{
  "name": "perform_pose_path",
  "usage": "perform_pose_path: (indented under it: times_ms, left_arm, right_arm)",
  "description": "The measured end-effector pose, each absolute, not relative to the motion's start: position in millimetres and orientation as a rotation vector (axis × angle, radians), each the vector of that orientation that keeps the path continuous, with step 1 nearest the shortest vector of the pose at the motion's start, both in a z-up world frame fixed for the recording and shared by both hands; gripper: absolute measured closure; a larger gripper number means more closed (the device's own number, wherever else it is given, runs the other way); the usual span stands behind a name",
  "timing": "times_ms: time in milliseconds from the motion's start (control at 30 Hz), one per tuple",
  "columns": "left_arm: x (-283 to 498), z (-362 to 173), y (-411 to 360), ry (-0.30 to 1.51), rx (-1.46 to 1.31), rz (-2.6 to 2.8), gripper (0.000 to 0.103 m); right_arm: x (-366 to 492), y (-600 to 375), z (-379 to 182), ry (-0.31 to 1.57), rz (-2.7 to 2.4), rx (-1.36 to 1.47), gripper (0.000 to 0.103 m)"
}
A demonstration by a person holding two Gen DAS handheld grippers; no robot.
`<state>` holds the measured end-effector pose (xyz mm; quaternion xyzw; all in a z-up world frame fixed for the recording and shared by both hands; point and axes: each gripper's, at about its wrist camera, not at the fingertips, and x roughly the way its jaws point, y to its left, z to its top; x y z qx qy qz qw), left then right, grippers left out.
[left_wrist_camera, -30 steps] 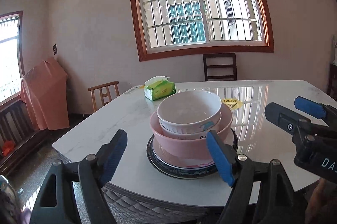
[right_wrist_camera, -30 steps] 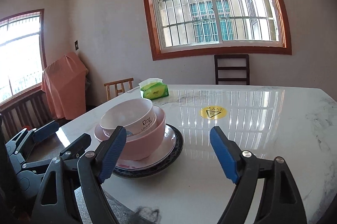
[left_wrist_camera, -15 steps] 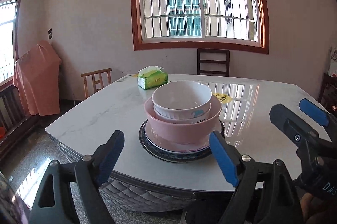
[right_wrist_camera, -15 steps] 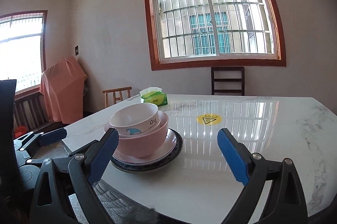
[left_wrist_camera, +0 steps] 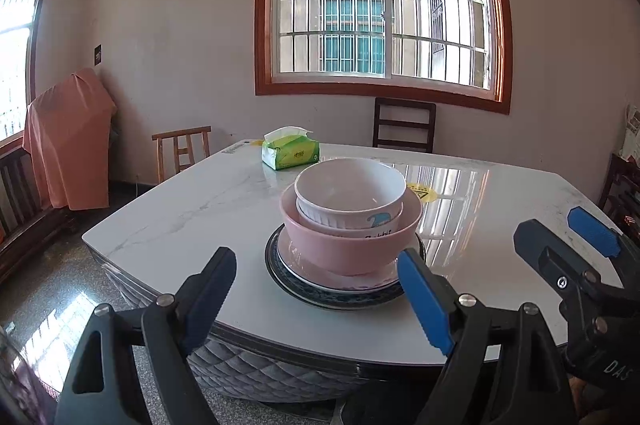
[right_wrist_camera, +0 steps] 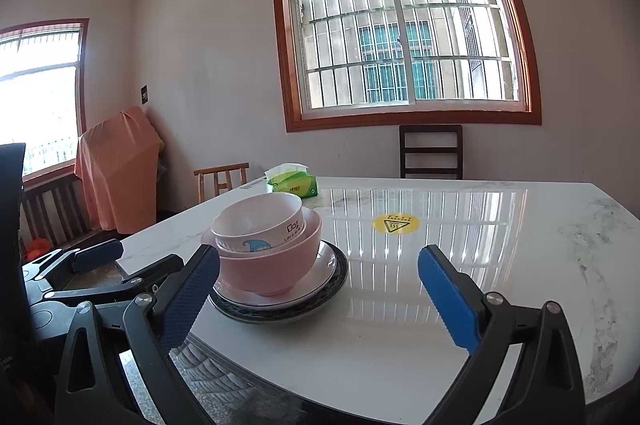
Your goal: Organize plates and bowls
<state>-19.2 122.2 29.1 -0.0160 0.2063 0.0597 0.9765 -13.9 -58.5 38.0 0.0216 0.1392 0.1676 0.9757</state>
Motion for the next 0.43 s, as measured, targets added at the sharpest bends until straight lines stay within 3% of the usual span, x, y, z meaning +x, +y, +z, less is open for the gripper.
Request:
perform_pose_path:
  times_ms: [233, 433]
  left_arm:
    - [-16.7, 24.4, 125.7, 0.437, -0.06, 0.155, 0.001]
    - [-18.0, 21.2, 126.0, 0.421, -0.063, 0.157, 0.0]
  right_arm:
    - [-13.1, -60.5, 36.5, 0.293, 0.336, 0.05, 0.003]
    - [-12.2, -63.1, 34.1, 0.307, 0.336, 0.057, 0.003]
